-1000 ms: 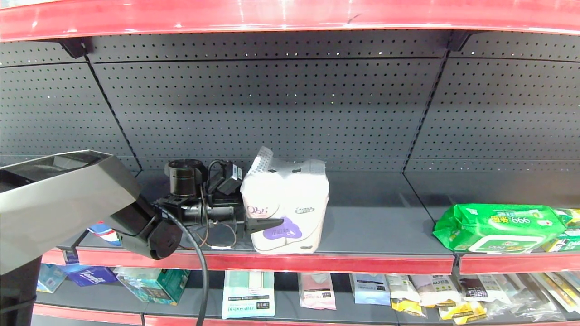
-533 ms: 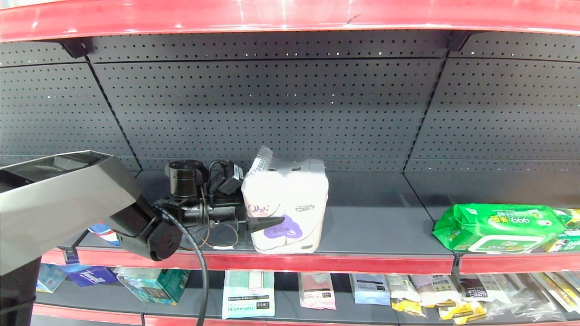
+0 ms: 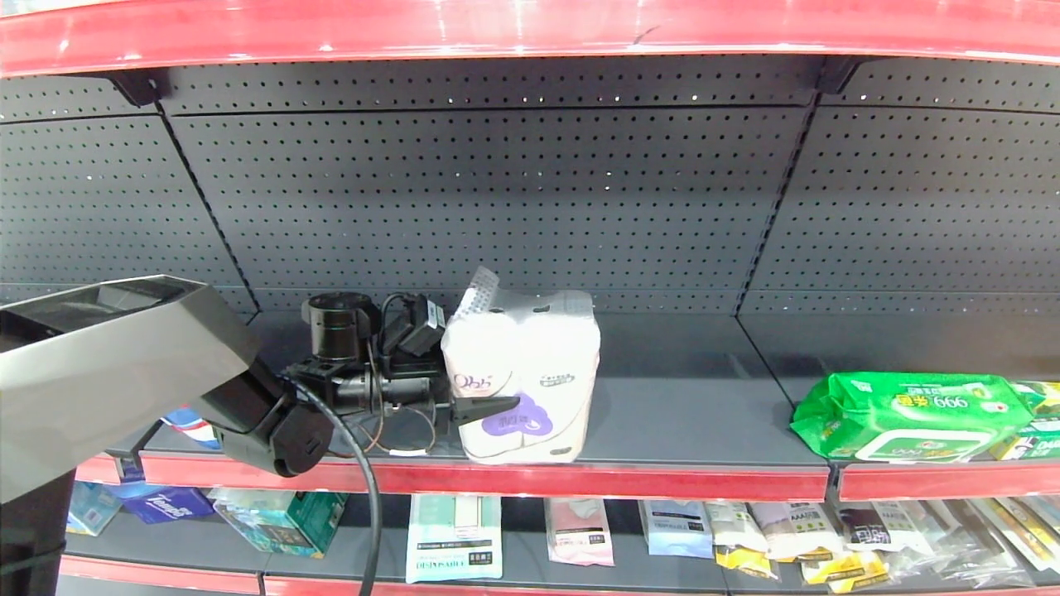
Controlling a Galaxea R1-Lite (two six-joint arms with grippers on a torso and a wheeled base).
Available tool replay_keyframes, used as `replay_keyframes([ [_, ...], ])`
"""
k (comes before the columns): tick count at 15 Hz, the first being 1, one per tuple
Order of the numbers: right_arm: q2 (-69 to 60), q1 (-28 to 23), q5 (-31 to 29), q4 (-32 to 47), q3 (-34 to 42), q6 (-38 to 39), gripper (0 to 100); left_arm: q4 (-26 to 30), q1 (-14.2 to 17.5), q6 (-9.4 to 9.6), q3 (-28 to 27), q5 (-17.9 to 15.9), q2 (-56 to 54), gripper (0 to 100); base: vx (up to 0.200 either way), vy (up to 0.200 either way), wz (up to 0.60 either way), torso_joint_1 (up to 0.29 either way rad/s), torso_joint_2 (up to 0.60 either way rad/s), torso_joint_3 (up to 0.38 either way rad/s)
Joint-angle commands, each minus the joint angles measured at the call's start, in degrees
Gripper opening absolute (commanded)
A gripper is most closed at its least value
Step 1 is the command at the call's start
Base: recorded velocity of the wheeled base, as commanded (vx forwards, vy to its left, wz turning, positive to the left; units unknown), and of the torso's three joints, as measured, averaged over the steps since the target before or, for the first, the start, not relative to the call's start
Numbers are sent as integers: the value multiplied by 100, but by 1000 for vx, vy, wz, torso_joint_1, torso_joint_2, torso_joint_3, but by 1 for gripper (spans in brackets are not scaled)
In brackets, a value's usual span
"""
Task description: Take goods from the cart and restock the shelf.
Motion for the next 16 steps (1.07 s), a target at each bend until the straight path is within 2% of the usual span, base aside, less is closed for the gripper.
replay_keyframes([
  [1, 9, 3, 3, -1, 2, -2, 0, -17, -7, 14, -4, -4, 8, 0, 0, 0, 0, 0, 0, 0],
  [2, 9, 3, 3, -1, -7, -2, 0, -17, 2, 32, -4, 4, 17, 0, 0, 0, 0, 0, 0, 0],
  [5, 0, 3, 3, -1, 2, -2, 0, -17, 2, -127, 49, 31, -18, 0, 0, 0, 0, 0, 0, 0],
  [12, 0, 3, -6, -1, -25, 7, 0, -26, -7, -171, 49, 48, -133, 0, 0, 0, 0, 0, 0, 0],
  [14, 0, 3, -6, -1, -16, -2, 0, 18, -7, -346, 154, 57, -282, 0, 0, 0, 0, 0, 0, 0],
  [16, 0, 3, -6, -1, -7, -2, 0, -26, -7, -381, 216, 66, -291, 0, 0, 0, 0, 0, 0, 0],
])
